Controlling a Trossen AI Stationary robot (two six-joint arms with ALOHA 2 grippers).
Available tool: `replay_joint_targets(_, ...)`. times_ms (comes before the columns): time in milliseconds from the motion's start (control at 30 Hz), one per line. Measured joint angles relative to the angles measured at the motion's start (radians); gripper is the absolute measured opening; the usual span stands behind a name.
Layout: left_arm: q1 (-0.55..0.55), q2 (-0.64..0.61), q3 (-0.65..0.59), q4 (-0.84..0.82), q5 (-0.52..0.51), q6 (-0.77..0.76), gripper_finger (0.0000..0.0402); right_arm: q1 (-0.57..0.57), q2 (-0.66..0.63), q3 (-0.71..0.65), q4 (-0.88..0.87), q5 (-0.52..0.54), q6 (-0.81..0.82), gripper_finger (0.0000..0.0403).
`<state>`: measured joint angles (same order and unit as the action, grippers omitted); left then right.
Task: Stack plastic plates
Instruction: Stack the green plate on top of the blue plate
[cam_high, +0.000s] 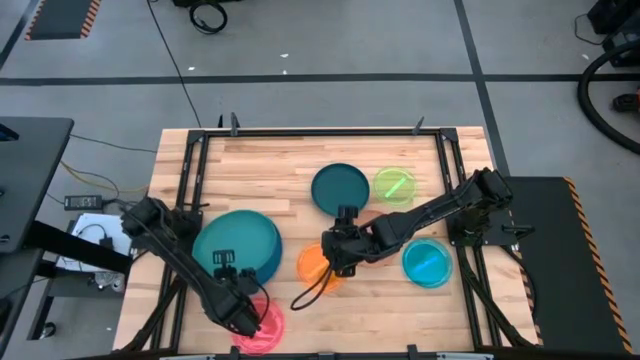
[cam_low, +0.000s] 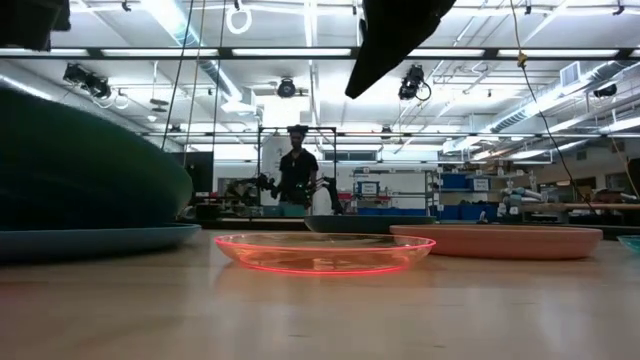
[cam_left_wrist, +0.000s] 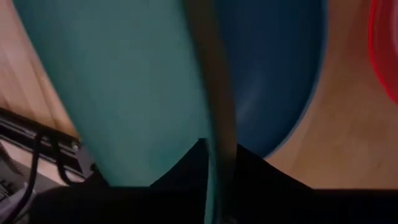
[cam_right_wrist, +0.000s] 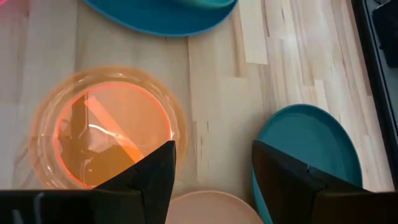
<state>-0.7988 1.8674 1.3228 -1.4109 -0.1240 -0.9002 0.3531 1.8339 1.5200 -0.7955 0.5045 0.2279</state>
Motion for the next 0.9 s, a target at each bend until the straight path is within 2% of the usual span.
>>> replay_joint_targets(167, 0.001, 0.022, 0.0, 0.064, -0.002, 0.029, 0.0094, -0.001, 0.0, 0.0, 0.002, 0.0, -0.001, 0.0215)
replay_joint_targets(300, 0.012, 0.022, 0.0, 0.095, -0.038, 0.028, 0.0147, 0.0, 0.0, 0.0, 0.006, -0.002, -0.01, 0.0215)
replay_joint_targets(500, 0.043, 0.002, 0.006, 0.098, -0.022, 0.029, 0.0217, 0.0, 0.0, 0.0, 0.011, -0.026, -0.014, 0.0215)
replay_joint_targets(667, 0.054, -0.048, 0.047, 0.104, -0.03, 0.045, 0.0223, 0.0, 0.0, 0.0, 0.018, -0.027, -0.014, 0.0214)
replay_joint_targets(800, 0.054, -0.07, 0.046, 0.095, -0.165, 0.098, 0.021, 0.0, 0.0, -0.004, 0.051, -0.027, -0.043, 0.0214)
replay_joint_targets(900, 0.057, -0.066, 0.041, 0.111, -0.213, 0.163, 0.0202, 0.0, 0.001, -0.034, 0.106, -0.031, -0.071, 0.0214)
